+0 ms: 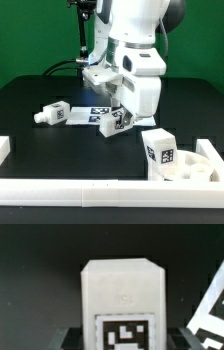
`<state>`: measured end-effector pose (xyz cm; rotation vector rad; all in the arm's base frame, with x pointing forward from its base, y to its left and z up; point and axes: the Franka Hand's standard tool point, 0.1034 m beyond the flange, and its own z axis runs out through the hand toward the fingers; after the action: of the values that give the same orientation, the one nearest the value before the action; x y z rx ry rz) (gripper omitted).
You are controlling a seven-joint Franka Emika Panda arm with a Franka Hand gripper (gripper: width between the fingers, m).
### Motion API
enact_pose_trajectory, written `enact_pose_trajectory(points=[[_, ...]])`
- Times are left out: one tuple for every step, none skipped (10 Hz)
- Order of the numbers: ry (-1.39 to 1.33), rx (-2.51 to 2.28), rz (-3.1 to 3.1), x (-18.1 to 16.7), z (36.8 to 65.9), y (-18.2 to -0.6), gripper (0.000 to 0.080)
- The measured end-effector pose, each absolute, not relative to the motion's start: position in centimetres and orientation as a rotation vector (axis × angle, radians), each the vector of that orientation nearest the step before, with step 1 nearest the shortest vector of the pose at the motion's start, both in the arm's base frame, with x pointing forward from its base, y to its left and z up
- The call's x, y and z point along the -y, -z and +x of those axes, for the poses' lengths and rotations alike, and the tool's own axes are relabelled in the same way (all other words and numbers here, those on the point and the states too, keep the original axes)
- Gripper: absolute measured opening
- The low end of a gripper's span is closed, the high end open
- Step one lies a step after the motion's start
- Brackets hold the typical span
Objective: Assemble stool
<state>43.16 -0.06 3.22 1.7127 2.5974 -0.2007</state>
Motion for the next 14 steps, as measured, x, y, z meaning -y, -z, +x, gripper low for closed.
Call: enact_pose_trajectory(points=[[0.213, -2.649, 1.627, 0.3, 43.1, -3.2, 0.0333], [0.227, -2.704, 1.53, 0.5, 43.1, -3.2, 0.0333], [0.236, -2.735, 1.469, 0.8, 43.1, -3.2, 0.0333], [0.247, -2.765, 1.412, 1.0, 43.0, -3.1, 0.0333], [0.271, -2.867, 1.223, 1.5, 42.7, -2.8, 0.0333], [0.297, -2.953, 1.079, 2.1, 42.4, -2.3, 0.0334], [0.31, -2.993, 1.003, 2.2, 42.5, -2.1, 0.0334], [0.309, -2.968, 1.058, 2.2, 42.6, -2.1, 0.0334], [0.31, -2.967, 1.062, 2.3, 42.5, -2.1, 0.0334], [0.311, -2.95, 1.101, 2.4, 42.5, -2.1, 0.0491], [0.313, -2.927, 1.151, 2.4, 42.6, -2.2, 0.0597], [0.316, -2.869, 1.258, 2.5, 43.0, -3.1, 0.064], [0.303, -2.762, 1.423, 2.4, 43.6, -4.2, 0.064], [0.307, -2.628, 1.62, 2.2, 44.1, -5.0, 0.0647]])
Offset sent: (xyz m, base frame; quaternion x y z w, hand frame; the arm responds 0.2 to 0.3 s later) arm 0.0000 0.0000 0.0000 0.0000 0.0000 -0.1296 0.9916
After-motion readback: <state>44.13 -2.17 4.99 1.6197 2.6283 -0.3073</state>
